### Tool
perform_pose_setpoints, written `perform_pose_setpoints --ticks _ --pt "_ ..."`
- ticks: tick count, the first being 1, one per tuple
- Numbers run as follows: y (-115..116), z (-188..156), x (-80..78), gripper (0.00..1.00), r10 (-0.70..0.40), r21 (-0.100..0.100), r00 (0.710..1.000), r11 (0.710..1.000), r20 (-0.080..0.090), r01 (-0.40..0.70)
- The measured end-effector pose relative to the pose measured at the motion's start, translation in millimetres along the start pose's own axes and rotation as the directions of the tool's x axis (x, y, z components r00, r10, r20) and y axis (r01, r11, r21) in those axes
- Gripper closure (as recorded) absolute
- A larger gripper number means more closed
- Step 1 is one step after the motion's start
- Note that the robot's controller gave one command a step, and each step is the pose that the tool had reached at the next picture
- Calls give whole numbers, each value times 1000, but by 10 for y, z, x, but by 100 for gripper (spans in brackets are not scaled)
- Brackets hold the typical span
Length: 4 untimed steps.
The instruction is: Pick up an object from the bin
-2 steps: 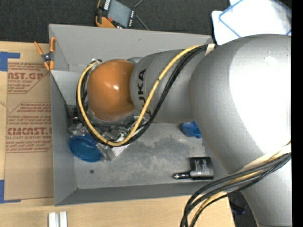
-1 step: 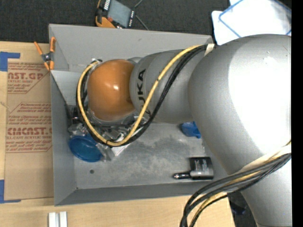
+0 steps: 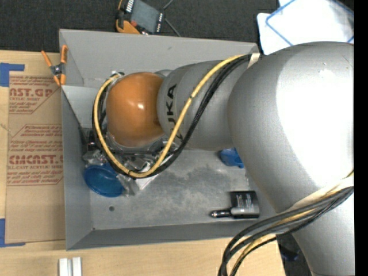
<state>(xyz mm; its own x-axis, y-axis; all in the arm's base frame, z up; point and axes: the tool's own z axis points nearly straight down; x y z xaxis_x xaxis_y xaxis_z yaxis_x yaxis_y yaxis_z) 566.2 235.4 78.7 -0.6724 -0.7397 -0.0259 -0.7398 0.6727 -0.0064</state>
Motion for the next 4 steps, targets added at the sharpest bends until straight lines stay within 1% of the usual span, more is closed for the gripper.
perform_pose_setpoints --ticks 4 --pt "1 0 -1 100 0 0 1000 1000 0 0"
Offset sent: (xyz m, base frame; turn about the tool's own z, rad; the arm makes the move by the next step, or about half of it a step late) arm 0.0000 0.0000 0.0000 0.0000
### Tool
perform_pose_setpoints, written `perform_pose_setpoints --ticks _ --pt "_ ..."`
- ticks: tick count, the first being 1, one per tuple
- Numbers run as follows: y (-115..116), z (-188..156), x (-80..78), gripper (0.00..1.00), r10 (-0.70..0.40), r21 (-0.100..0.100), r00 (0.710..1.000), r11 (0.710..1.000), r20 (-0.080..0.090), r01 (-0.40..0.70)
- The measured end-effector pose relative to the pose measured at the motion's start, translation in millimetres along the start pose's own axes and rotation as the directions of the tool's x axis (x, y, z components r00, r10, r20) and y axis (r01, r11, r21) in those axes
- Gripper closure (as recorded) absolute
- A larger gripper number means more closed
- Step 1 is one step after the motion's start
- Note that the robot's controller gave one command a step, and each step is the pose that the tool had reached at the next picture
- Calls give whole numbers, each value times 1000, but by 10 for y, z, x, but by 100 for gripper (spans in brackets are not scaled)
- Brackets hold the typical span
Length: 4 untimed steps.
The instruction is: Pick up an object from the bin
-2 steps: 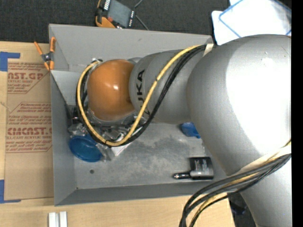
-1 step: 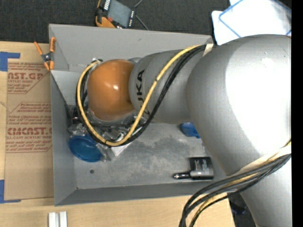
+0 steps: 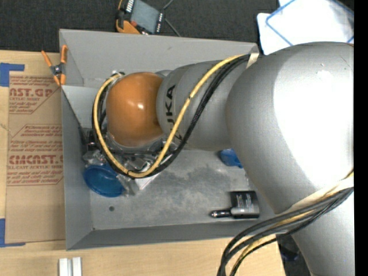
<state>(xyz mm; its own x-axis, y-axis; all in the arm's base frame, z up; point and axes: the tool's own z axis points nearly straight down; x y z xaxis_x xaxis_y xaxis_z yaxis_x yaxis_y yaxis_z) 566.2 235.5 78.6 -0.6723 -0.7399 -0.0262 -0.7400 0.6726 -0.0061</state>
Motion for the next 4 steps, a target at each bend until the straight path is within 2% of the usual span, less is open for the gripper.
perform_pose_setpoints --ticks 1,2,4 --pt "0 0 0 100 0 0 1000 1000 0 0" --pt "64 -11 -7 100 -105 18 994 994 10 105" --pt "65 -11 -7 100 -105 18 994 994 11 105"
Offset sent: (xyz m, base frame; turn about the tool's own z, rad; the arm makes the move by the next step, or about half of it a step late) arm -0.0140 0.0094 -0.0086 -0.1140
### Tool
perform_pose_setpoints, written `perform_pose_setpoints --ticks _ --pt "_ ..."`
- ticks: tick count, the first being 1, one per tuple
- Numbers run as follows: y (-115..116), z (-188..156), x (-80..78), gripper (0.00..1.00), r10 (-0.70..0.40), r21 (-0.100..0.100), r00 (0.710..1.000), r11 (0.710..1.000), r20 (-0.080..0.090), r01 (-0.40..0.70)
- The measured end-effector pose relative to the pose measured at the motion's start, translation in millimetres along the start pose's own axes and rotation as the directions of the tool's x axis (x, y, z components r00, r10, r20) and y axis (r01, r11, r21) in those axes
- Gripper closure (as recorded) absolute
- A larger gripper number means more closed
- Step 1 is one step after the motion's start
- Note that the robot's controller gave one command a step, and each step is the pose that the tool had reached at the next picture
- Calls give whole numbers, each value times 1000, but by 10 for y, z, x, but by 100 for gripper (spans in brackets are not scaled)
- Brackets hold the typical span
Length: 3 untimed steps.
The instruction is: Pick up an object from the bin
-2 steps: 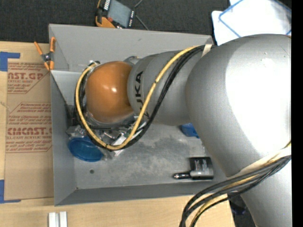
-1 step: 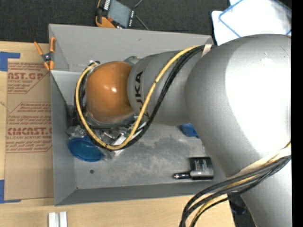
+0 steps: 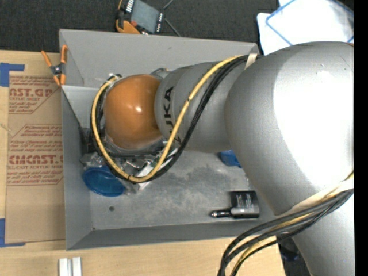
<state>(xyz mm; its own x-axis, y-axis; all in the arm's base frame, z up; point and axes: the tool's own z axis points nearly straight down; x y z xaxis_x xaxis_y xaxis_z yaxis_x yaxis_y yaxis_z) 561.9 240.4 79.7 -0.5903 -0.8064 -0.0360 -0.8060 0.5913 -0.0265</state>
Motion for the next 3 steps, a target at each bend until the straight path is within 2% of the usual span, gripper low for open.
perform_pose_setpoints --ticks 1,2,3 --pt "0 0 0 100 0 0 1000 1000 0 0" --pt "-48 -608 77 100 14 0 1000 1000 3 -14" --pt "-48 -608 76 100 14 0 1000 1000 3 -14"
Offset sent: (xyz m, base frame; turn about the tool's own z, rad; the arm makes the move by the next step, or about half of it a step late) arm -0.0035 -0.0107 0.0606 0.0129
